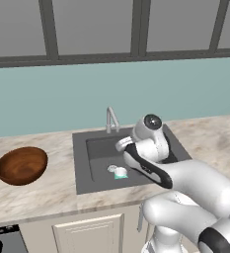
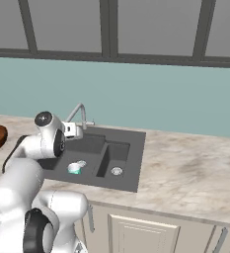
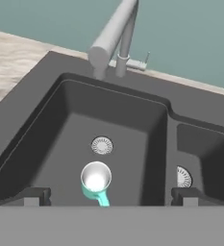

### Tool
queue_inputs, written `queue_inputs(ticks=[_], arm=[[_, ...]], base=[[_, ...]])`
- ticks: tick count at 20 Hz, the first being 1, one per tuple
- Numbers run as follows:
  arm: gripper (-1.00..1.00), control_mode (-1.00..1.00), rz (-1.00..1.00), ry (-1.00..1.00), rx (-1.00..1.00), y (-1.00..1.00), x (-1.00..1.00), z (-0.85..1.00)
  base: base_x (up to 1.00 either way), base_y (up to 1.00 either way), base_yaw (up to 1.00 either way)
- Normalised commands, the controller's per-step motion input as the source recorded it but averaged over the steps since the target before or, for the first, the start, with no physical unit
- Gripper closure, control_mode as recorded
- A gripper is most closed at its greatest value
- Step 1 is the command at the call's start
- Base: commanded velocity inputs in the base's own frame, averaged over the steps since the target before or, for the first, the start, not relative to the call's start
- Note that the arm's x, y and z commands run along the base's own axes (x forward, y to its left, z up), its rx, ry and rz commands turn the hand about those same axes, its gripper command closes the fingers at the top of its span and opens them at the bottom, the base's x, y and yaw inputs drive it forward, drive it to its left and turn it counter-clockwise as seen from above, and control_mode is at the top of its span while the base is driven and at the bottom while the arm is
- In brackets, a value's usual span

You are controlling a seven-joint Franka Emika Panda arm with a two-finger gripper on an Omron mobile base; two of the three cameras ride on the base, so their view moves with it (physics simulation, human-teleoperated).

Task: Place the mug in the left basin and the bowl in the right basin of the sink.

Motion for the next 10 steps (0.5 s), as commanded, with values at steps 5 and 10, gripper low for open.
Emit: queue_inputs(ticks=[5,10], arm=[[-1.00,-1.00,-0.01,0.00,0.12,0.31,-0.13,0.43],[-1.00,-1.00,0.00,0.00,0.09,0.61,-0.08,0.02]], base=[[0.00,0.00,0.00],[0.00,0.00,0.00]])
